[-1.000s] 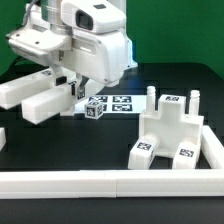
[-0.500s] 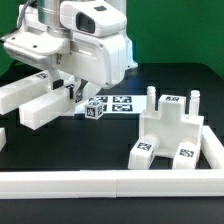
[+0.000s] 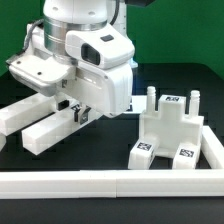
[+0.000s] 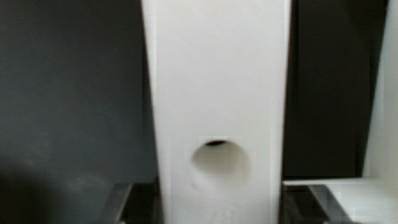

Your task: Assemble chair

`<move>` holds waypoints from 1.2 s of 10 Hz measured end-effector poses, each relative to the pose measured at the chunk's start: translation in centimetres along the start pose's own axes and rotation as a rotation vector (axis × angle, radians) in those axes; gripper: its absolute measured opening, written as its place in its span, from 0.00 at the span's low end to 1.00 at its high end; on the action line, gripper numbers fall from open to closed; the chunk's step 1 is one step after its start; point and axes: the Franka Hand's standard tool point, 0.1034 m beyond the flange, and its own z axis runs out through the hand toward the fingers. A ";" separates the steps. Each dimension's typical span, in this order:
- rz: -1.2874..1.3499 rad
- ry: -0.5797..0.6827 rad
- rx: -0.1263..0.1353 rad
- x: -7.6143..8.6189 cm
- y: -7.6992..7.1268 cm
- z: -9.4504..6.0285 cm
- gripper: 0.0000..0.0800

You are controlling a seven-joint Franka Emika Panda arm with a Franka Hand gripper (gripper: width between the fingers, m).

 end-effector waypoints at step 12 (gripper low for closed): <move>0.076 -0.027 0.039 -2.8 -0.1 1.6 0.78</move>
Offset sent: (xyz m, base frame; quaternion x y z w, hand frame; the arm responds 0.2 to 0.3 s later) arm 0.0172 0.0163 -0.0178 -0.0156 0.0427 0.0151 0.9989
